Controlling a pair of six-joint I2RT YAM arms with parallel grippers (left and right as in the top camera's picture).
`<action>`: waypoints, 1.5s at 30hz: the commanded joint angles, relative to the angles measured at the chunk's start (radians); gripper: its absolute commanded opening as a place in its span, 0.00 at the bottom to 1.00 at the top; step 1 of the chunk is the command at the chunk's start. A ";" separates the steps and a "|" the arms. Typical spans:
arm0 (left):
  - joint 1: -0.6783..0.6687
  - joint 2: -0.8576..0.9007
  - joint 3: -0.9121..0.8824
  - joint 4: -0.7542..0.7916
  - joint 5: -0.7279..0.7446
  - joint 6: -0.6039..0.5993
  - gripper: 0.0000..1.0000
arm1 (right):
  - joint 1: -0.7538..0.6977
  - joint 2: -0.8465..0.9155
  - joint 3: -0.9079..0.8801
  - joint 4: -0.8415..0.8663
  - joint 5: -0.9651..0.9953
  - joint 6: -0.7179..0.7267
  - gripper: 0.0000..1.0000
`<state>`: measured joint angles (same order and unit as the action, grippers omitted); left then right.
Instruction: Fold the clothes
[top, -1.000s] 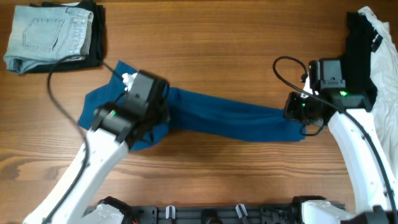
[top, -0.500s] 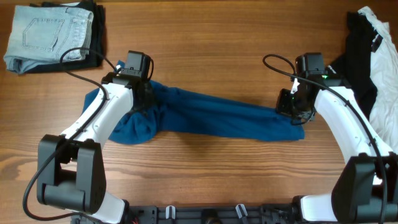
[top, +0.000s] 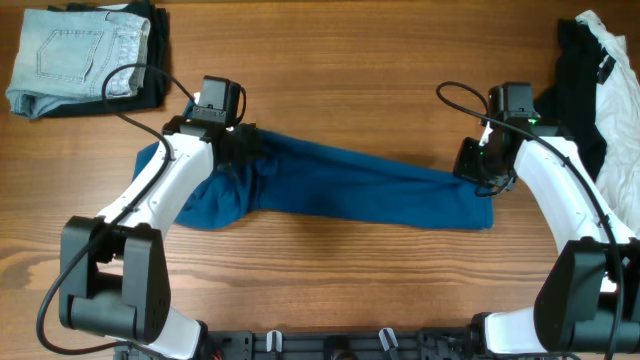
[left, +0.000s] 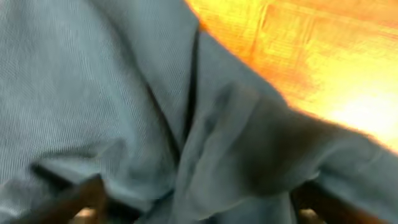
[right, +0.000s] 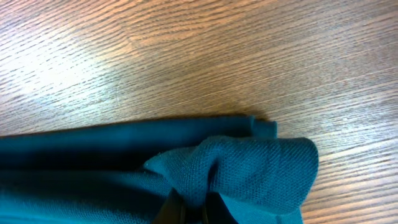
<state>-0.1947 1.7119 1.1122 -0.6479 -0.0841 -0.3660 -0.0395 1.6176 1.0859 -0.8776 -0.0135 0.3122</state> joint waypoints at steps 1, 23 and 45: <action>0.010 -0.088 0.039 -0.068 0.040 0.025 1.00 | -0.004 0.013 0.019 -0.002 0.017 0.001 0.09; -0.118 -0.305 -0.252 -0.176 -0.022 0.101 0.99 | -0.004 0.013 0.019 0.033 -0.013 -0.024 0.82; -0.117 -0.068 -0.336 -0.114 -0.191 -0.043 0.57 | -0.004 0.013 0.018 0.039 -0.013 -0.024 0.83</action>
<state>-0.3153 1.6058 0.7967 -0.7555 -0.1299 -0.3126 -0.0402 1.6180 1.0859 -0.8429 -0.0185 0.2928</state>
